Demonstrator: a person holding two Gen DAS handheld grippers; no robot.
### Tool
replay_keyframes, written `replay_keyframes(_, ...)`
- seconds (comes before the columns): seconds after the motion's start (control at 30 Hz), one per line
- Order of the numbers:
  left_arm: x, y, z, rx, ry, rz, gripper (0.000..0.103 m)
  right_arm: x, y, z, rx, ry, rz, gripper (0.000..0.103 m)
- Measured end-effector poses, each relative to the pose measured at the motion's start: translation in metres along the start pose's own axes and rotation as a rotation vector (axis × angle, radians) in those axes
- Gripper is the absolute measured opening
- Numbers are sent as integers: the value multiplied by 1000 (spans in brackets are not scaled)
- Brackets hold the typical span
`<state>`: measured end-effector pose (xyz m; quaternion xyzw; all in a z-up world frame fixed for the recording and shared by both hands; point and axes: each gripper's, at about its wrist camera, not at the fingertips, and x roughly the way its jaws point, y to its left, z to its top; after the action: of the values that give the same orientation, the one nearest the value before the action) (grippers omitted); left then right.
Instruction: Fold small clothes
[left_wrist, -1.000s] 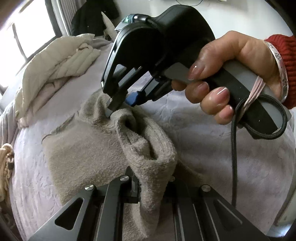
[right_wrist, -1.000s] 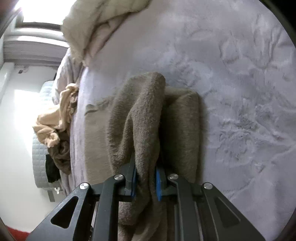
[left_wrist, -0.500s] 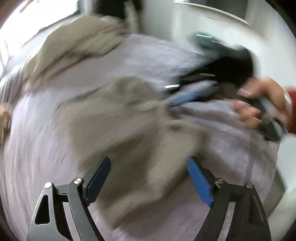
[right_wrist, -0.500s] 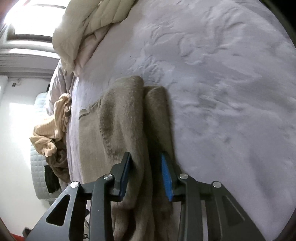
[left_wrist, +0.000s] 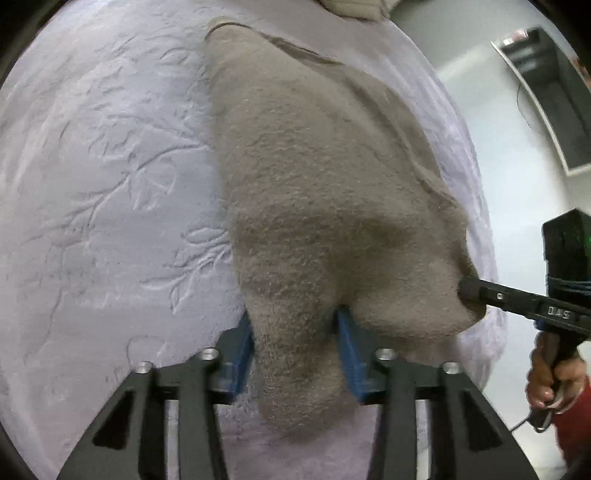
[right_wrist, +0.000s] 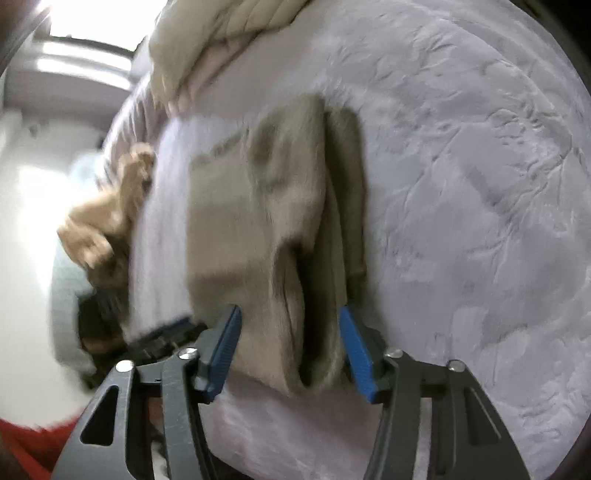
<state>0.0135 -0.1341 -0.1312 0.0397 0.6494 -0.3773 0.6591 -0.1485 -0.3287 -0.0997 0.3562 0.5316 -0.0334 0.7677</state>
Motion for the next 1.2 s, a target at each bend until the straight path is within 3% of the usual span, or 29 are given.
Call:
replay_keyframes(0.03, -2, -4, -2, 31, -10, 10, 36, 7, 4, -4, -22, 35, -38, 6)
replay_keyframes(0.1, -5, -7, -7, 85, -18, 31, 35, 13, 10, -9, -29, 61, -44, 7)
replay_keyframes(0.2, -3, -4, -12, 123, -11, 53, 33, 4, 14, -18, -13, 30, 7, 6)
replay_keyframes(0.33, -2, -6, -21, 116, -12, 69, 34, 21, -14, -38, 37, 57, -70, 6)
replay_keyframes(0.43, -3, -14, -23, 104, -34, 101, 34, 29, -37, -46, 124, 60, -30, 6)
replay_keyframes(0.47, -5, -15, -23, 92, -36, 104, 36, 26, -37, -46, 134, 52, -23, 6)
replay_keyframes(0.5, -7, -16, -23, 79, -38, 118, 60, 22, -37, -46, 142, 47, -12, 6)
replay_keyframes(0.57, -15, -17, -23, 59, -87, 158, 83, 7, -31, -41, 152, 19, -8, 10)
replay_keyframes(0.6, -20, -17, -21, 57, -105, 161, 83, 0, -30, -38, 157, 2, -10, 16)
replay_keyframes(0.67, -24, -18, -17, 40, -101, 176, 83, -23, -28, -23, 178, -93, 31, 40)
replay_keyframes(0.7, -24, -16, -10, 27, -105, 190, 83, -27, -26, -9, 182, -128, 42, 68)
replay_keyframes(0.73, -26, -15, -9, 20, -109, 200, 83, -31, -25, 2, 178, -152, 41, 77)
replay_keyframes(0.8, -31, -13, -6, 9, -119, 227, 83, -26, -21, 34, 138, -178, 23, 77)
replay_keyframes(0.9, -34, -15, 5, -2, -136, 258, 83, -1, -21, 69, 142, -149, 10, 69)
replay_keyframes(0.97, -36, -15, 7, -6, -145, 276, 83, 22, -29, 87, 185, -104, 5, 51)
replay_keyframes(1.0, -36, -16, 10, -8, -150, 281, 83, 29, -31, 90, 196, -83, -7, 23)
replay_keyframes(1.03, -34, -18, 11, -9, -154, 282, 83, 36, -31, 92, 195, -58, -2, 13)
replay_keyframes(1.2, -22, -7, 6, -17, -106, 322, 83, 23, -8, 86, 10, -100, -171, 7)
